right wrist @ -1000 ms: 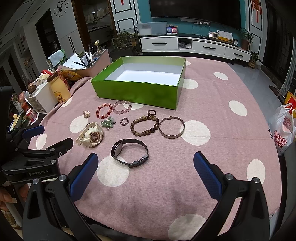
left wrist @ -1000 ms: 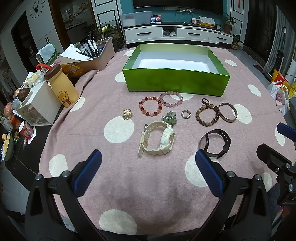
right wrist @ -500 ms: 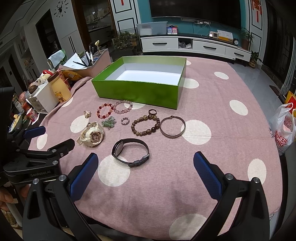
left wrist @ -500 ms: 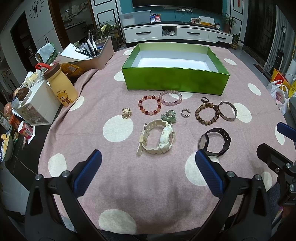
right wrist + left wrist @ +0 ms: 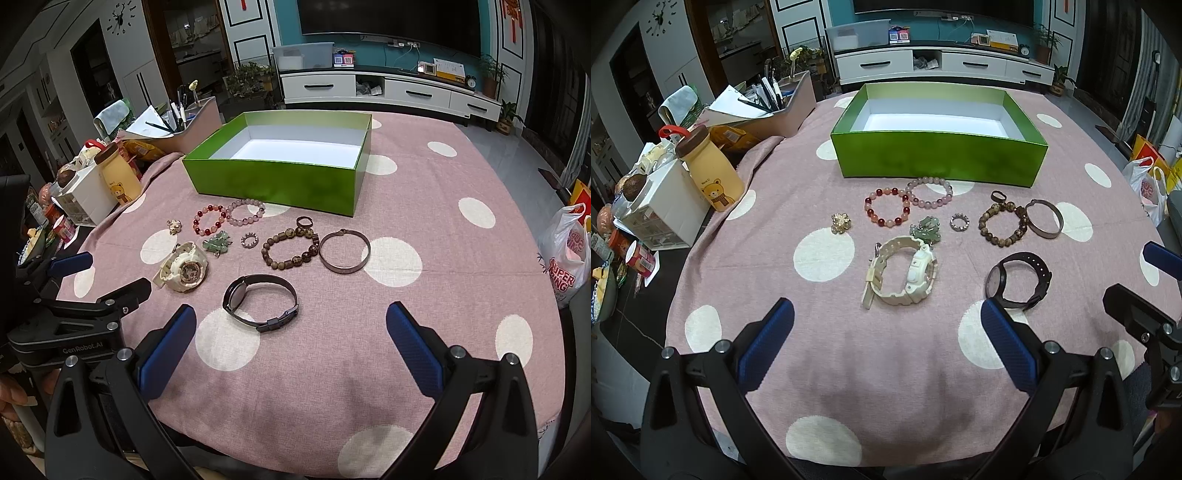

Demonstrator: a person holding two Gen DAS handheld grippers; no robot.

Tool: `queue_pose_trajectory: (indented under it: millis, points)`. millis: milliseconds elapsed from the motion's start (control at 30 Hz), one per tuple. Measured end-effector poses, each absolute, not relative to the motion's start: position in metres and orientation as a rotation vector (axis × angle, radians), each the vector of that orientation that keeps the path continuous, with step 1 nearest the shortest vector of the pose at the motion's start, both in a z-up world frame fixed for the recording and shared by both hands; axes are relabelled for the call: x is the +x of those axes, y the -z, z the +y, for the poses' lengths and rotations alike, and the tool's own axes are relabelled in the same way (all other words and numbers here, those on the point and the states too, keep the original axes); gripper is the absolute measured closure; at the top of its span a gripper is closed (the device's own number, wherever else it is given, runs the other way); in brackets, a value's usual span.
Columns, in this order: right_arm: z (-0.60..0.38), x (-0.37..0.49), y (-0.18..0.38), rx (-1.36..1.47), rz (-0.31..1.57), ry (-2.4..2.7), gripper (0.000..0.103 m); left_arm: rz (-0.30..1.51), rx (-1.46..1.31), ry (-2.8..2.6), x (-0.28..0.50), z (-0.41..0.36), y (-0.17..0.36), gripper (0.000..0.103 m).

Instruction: Organize jewelry

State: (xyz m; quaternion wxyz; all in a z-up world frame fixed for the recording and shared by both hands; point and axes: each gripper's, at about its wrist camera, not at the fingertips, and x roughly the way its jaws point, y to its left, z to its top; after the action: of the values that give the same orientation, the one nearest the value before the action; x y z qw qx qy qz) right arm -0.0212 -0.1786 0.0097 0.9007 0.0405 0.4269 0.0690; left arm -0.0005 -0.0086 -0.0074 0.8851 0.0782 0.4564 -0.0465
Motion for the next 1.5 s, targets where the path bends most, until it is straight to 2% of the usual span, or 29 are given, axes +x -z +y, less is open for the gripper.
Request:
queue_pose_trajectory:
  millis: [1133,1500]
  points:
    - [-0.179,-0.022,-0.007,0.09,0.886,-0.145,0.001,0.955,0.16,0.101,0.0,-0.008,0.008,0.002]
    - [-0.197,-0.018,0.006,0.188,0.869,-0.177,0.001,0.953,0.018,0.118,0.003,0.028,0.027,0.002]
